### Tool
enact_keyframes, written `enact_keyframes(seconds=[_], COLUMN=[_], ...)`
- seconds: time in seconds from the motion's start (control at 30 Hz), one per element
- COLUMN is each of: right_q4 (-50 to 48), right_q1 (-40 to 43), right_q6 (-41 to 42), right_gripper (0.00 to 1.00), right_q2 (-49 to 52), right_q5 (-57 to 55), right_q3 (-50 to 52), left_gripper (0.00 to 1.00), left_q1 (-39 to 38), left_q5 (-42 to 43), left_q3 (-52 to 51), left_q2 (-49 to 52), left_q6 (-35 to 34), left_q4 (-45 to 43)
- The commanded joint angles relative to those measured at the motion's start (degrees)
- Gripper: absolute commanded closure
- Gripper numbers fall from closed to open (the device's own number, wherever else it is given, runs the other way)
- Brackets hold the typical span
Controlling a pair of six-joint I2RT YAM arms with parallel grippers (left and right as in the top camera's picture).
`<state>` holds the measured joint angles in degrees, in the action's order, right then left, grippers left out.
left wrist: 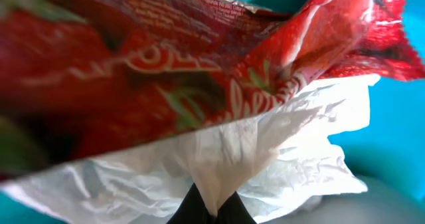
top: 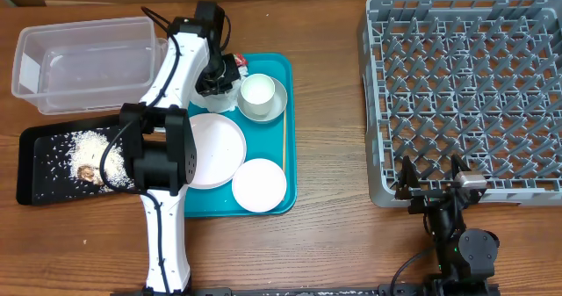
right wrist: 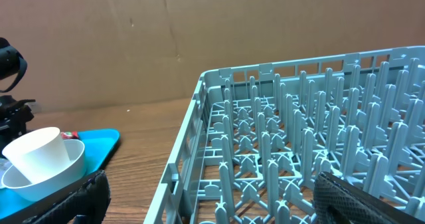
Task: Sort waste into correct bins and load items into the dishwasher
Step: 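Grasp the crumpled white tissue on the teal tray with left gripper, then carry the tissue left and drop it into the clear plastic bin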
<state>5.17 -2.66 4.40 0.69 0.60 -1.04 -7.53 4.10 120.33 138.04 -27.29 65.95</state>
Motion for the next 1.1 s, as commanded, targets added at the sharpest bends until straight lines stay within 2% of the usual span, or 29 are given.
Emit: enact_keyframes(seconds=[0.0, 0.27, 0.57, 0.83, 1.07], right_q4=[-0.33, -0.35, -0.33, -0.33, -0.33], right_q1=[0.07, 0.07, 0.07, 0.07, 0.07], right_q6=[-0.35, -0.35, -0.35, -0.35, -0.35], right_gripper=[0.0, 0.0, 0.0, 0.0, 0.0], right_q2=[-0.52, -0.52, -0.52, -0.52, -0.52], right_q5=[-0.52, -0.52, -0.52, -0.52, -0.52], right_q3=[0.57, 0.57, 0.57, 0.57, 0.57], left_gripper=[0.96, 0.96, 0.96, 0.96, 0.96], left_q1=[-0.24, -0.52, -0.13, 2.4, 9.14], left_q5=[0.37, 0.42, 0.46, -0.02, -0.28], left_q3=[4.9, 15.39, 16.17, 16.46, 21.29], left_q2=[-1.95, -5.88, -8.22, -8.28, -8.55], left_q6=[-0.61, -0.63, -0.63, -0.63, -1.51], left_q4=[1.99, 12.2, 18.6, 13.42, 8.09])
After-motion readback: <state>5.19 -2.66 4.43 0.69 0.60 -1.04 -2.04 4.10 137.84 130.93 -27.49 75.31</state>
